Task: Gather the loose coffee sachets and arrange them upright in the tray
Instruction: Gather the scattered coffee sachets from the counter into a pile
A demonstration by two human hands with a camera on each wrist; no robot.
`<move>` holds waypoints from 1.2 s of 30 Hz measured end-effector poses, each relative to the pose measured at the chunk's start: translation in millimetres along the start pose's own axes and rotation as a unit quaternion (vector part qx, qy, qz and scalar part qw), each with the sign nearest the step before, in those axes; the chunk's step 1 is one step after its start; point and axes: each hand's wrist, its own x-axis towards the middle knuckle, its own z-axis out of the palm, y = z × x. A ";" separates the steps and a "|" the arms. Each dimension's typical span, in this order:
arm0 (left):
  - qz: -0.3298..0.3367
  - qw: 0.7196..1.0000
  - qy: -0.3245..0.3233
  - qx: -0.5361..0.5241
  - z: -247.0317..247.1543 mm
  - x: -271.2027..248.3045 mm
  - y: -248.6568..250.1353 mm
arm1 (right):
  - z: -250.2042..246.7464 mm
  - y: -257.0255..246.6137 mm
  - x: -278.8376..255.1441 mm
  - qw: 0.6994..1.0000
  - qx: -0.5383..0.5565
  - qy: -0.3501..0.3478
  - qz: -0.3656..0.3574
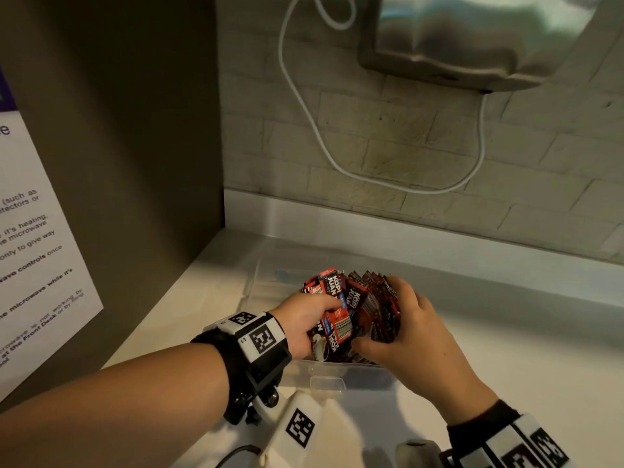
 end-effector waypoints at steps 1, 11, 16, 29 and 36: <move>-0.007 1.000 -0.003 0.000 -0.4 0.3 0.5 | -0.1 0.5 -0.7 1.000 -0.001 0.001 -0.001; -0.041 0.999 -0.008 0.010 2.2 -1.2 4.6 | 6.9 -1.4 -6.7 1.000 -0.011 0.021 -0.015; -0.043 0.999 -0.009 -0.009 10.5 -3.2 0.5 | 3.6 -0.2 -4.9 1.000 0.013 0.014 -0.015; -0.022 1.000 0.016 0.011 3.3 -4.6 3.9 | 3.5 2.7 -9.5 1.000 0.006 0.015 -0.025; -0.016 0.999 0.036 0.015 -0.7 -6.0 5.2 | 4.4 3.3 -9.6 0.999 -0.012 0.026 -0.021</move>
